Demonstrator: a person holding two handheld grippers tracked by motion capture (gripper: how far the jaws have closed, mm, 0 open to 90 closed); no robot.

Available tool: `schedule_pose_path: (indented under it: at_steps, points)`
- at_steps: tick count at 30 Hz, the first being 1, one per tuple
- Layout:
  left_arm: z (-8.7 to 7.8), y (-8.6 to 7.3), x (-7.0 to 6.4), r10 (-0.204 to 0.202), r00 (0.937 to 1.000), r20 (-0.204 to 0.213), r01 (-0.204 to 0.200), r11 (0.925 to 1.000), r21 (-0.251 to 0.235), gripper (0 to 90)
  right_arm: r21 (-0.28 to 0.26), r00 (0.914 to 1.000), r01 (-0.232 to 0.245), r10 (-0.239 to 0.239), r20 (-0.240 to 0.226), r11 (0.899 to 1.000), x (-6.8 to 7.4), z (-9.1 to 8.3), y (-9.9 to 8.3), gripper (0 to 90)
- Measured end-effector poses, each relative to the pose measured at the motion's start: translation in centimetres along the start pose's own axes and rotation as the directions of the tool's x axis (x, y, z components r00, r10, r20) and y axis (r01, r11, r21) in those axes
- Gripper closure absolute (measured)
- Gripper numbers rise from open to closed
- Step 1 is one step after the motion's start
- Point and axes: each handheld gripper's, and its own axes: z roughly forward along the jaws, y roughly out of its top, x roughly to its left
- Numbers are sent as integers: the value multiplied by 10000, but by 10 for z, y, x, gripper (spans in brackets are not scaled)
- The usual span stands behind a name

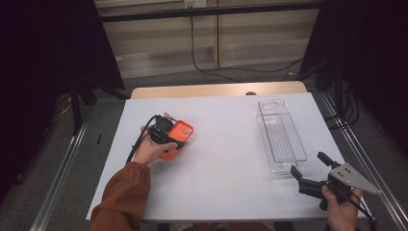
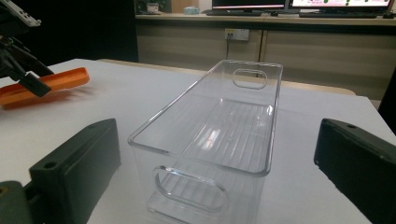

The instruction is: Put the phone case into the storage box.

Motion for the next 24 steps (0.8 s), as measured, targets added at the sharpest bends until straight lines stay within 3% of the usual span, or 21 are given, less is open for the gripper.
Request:
schedule_pose_path:
  at_steps: [9, 16, 24]
  points:
    - [-8, -7, -7, -111, 9999, 16, 112, 9952, -971, 160, -6, 10000, -3, 3, 24, 10000, 0, 0, 0, 0]
    - [-18, -13, -13, -178, 9997, -144, 150, 9841, -1772, 160, -27, 10000, -62, 62, 2, 10000, 0, -1, 0, 0]
    - [-25, -19, -16, -177, 9989, -436, 70, 9725, -2329, 160, -59, 10000, -52, 52, -20, 10000, 0, -1, 0, 0]
